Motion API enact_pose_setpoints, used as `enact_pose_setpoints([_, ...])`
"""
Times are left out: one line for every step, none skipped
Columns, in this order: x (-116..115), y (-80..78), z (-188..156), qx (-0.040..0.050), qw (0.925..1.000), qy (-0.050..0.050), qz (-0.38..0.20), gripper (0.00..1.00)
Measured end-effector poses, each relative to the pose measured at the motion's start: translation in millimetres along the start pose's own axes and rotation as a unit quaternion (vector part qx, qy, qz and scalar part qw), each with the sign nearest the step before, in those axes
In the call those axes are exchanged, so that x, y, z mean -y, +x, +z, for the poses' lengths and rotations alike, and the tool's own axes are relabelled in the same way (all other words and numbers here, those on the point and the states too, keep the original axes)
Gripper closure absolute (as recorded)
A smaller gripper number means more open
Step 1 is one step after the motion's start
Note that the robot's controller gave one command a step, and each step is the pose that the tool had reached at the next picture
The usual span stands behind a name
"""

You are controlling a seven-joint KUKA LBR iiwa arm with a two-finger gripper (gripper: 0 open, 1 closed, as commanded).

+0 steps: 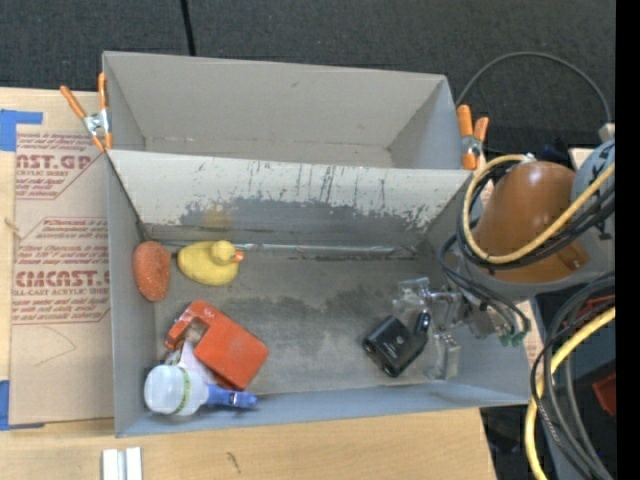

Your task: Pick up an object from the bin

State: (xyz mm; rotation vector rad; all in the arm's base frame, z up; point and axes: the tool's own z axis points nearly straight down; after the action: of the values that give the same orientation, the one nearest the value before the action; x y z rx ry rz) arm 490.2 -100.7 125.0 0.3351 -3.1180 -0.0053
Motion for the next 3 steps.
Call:
enact_pose_setpoints([-4.3,-10.1,55.6,0.0009,0.9952,0.001,-0.098,0.00])
enact_pose_setpoints([-2.6,-14.2,79.1,0.0059,0.9967,0.003,-0.080,1.00])
enact_pose_setpoints([-2.6,-13.7,78.6,0.0063,0.9970,0.003,-0.078,1.00])
